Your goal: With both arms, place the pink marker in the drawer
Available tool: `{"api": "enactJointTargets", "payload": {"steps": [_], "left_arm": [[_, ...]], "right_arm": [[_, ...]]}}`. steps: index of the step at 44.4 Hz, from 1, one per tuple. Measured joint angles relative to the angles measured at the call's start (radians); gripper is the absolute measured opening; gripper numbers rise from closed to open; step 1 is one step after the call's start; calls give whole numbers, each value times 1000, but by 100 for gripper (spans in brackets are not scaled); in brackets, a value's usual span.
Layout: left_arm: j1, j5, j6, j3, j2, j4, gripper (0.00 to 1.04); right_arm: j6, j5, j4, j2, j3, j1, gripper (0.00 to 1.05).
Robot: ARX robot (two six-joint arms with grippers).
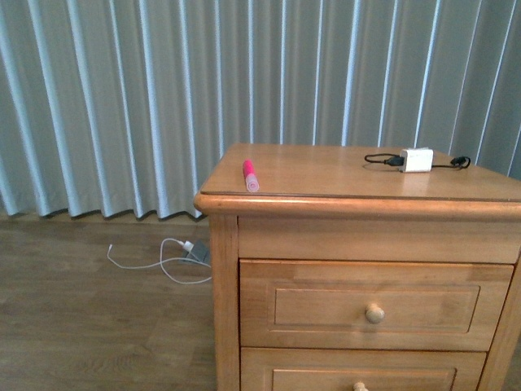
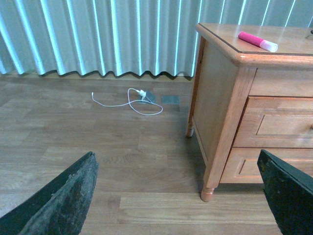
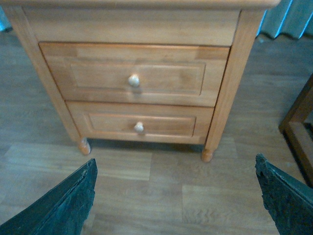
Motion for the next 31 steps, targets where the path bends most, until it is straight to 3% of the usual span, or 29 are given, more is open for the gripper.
{"api": "enactJointTargets", "payload": {"steps": [7, 14, 21, 31], "left_arm": [[0, 0, 0, 0, 0, 0, 99], [0, 0, 0, 0, 0, 0, 99], [0, 0, 0, 0, 0, 0, 99], [0, 0, 0, 0, 0, 0, 99]], "right_arm": [[6, 59, 204, 309, 61, 105, 96], [19, 141, 559, 833, 205, 246, 96], [44, 196, 669, 1287, 459, 297, 96], [42, 257, 721, 1611, 689, 312, 96]]}}
